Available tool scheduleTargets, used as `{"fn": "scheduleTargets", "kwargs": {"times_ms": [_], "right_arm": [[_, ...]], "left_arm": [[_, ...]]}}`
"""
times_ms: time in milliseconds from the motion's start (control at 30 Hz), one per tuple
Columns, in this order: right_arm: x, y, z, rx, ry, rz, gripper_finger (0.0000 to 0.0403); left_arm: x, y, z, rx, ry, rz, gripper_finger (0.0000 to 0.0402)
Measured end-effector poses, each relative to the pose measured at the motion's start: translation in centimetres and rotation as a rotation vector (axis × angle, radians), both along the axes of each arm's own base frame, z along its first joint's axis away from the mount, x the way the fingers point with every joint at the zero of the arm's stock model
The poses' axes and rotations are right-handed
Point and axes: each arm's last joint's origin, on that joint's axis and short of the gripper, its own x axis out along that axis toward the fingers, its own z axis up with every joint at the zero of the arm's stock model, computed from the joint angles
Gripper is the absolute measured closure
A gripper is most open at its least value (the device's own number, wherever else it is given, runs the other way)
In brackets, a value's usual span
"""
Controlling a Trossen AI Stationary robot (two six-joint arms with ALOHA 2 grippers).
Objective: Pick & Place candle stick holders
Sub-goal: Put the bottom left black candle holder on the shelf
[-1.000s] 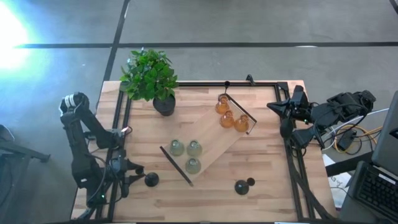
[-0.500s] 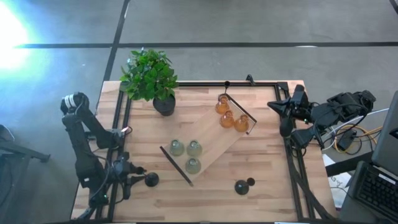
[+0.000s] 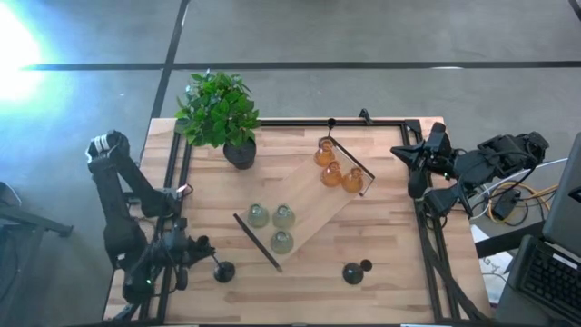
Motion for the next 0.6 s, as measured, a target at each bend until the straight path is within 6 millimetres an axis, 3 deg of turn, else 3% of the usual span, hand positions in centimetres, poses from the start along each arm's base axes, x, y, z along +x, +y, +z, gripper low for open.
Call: {"fn": "scheduleTargets", "kwargs": {"times_ms": [167, 400, 600], "right_arm": [[0.0, 0.0, 0.0, -0.001, 0.0, -0.001, 0.0394], [0.0, 0.0, 0.0, -0.001, 0.0, -0.001, 0.0394], [0.0, 0.0, 0.0, -0.001, 0.001, -0.001, 0.0394]], "left_arm": [[0.3, 1.7, 5.9, -0.031, -0.027, 0.022, 0.0385], [0.3, 4.6, 15.3, 0.055, -0.062, -0.012, 0.0385], [0.8, 7.3, 21.3, 0.151, -0.113, 0.017, 0.0385]]}}
